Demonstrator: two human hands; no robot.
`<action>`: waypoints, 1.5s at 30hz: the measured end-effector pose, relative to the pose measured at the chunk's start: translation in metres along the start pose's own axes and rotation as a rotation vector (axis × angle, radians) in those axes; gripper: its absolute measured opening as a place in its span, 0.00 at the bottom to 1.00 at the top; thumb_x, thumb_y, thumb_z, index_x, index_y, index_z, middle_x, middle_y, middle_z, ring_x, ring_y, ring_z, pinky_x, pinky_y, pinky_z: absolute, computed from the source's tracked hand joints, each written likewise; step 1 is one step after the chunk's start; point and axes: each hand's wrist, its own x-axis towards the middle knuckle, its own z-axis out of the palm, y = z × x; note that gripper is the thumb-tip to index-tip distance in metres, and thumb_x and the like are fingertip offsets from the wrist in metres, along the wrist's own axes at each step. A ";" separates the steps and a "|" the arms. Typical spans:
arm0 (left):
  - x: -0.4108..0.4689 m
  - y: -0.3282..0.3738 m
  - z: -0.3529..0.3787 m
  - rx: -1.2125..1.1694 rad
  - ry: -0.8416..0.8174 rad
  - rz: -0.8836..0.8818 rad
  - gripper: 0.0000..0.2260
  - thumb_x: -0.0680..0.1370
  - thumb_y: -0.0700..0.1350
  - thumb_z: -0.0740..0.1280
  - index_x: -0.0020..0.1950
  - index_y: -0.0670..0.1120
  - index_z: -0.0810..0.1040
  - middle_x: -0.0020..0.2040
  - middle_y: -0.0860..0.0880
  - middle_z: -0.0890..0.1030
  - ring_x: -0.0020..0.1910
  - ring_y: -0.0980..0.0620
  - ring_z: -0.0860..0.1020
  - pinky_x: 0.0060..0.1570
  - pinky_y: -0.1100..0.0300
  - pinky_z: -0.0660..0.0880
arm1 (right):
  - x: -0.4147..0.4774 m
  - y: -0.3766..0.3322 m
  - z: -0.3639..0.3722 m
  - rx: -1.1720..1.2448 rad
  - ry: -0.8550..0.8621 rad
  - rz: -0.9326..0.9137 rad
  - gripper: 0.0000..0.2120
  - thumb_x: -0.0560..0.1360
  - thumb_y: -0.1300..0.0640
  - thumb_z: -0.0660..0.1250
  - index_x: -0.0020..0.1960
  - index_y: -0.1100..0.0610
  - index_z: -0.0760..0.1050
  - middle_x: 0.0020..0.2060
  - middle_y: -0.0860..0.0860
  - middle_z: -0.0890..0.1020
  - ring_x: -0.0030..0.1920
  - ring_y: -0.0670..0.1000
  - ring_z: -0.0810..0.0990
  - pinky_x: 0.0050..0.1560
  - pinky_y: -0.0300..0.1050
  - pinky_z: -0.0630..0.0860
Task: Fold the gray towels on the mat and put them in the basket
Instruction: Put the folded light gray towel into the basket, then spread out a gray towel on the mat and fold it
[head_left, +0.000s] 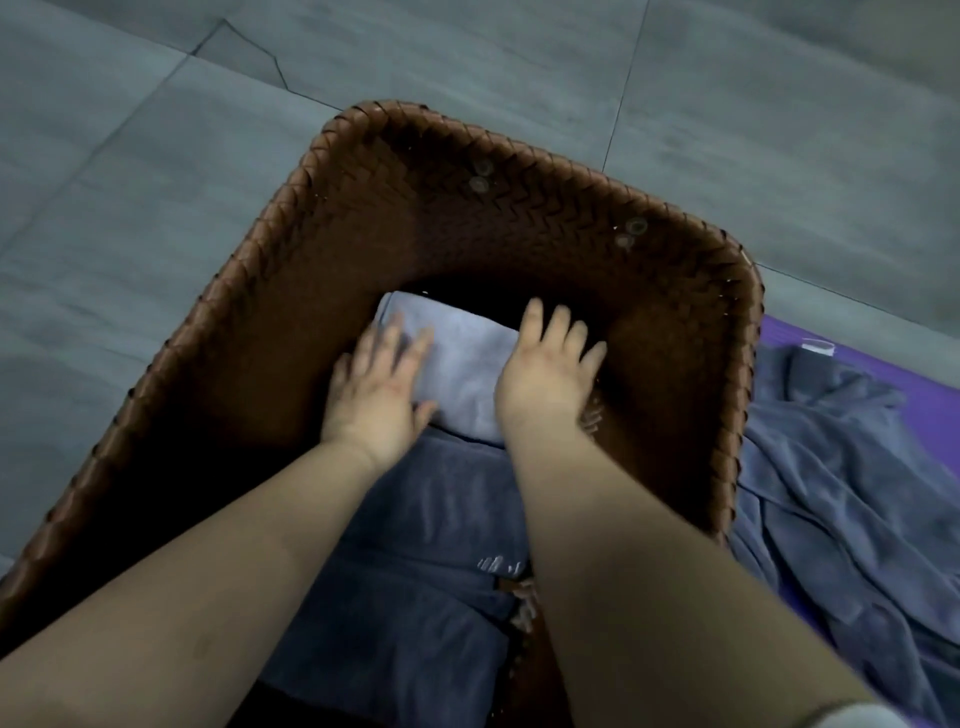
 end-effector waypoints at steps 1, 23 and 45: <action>0.001 0.000 0.003 0.098 -0.075 0.062 0.31 0.78 0.53 0.57 0.75 0.55 0.41 0.76 0.50 0.38 0.75 0.48 0.40 0.73 0.50 0.44 | -0.009 -0.004 0.004 0.022 0.031 -0.038 0.26 0.79 0.59 0.47 0.75 0.57 0.42 0.75 0.59 0.48 0.74 0.60 0.47 0.73 0.60 0.44; -0.010 0.024 -0.029 0.048 0.096 0.161 0.17 0.80 0.49 0.53 0.67 0.47 0.69 0.65 0.45 0.74 0.63 0.44 0.71 0.62 0.54 0.64 | -0.010 -0.008 -0.091 -0.032 -0.130 -0.461 0.22 0.77 0.58 0.56 0.71 0.52 0.61 0.71 0.54 0.64 0.71 0.58 0.58 0.70 0.52 0.57; -0.080 0.159 -0.026 -0.028 0.200 0.931 0.19 0.73 0.50 0.54 0.46 0.46 0.84 0.52 0.46 0.83 0.64 0.46 0.69 0.62 0.58 0.65 | -0.111 0.293 0.052 0.017 0.347 0.146 0.15 0.60 0.60 0.64 0.45 0.63 0.80 0.45 0.64 0.82 0.44 0.65 0.82 0.43 0.60 0.78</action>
